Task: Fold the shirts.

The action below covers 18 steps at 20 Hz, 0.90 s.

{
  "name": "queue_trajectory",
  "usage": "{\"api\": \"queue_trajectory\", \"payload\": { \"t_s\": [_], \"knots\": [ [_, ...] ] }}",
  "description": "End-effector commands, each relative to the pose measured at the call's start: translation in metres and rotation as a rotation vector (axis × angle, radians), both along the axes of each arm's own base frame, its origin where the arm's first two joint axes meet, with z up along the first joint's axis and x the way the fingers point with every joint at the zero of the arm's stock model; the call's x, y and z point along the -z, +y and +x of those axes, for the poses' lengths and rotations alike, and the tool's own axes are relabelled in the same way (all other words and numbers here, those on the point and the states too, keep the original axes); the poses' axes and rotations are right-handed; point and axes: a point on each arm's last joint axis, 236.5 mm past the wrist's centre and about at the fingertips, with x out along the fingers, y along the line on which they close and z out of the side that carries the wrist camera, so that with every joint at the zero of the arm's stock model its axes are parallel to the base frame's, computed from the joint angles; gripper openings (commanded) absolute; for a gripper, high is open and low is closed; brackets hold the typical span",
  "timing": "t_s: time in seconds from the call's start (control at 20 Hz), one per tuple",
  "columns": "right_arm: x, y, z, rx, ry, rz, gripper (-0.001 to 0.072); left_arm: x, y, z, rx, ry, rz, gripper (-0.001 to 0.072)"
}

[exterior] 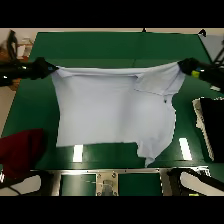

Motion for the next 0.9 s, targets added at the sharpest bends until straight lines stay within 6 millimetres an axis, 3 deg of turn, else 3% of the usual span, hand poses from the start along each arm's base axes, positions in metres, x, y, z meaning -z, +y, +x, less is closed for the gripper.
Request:
{"api": "queue_trajectory", "payload": {
  "t_s": [0.0,0.15,0.3,0.4,0.6,0.85],
  "knots": [
    [0.091,-0.005,0.047,0.043,0.141,0.071,0.0021,0.078,0.009,0.053,-0.064,0.057,-0.105,0.0024],
    [0.104,-0.01,0.083,0.051,0.151,0.112,0.0021,0.102,0.015,0.08,-0.073,0.074,-0.115,0.0024],
    [0.086,-0.007,0.104,0.012,0.114,0.117,0.002,0.097,0.022,0.095,-0.076,0.036,-0.079,0.0024],
    [0.075,-0.008,0.101,-0.034,0.115,0.095,0.002,0.092,0.023,0.093,-0.03,0.042,-0.021,0.0024],
    [0.087,-0.016,0.055,-0.159,0.272,0.088,0.0018,0.109,0.036,0.054,0.123,0.211,0.193,0.0024],
    [0.133,-0.018,-0.007,-0.189,0.465,0.017,0.0018,0.137,0.057,0.001,0.172,0.471,0.312,0.0023]
  ]
}}
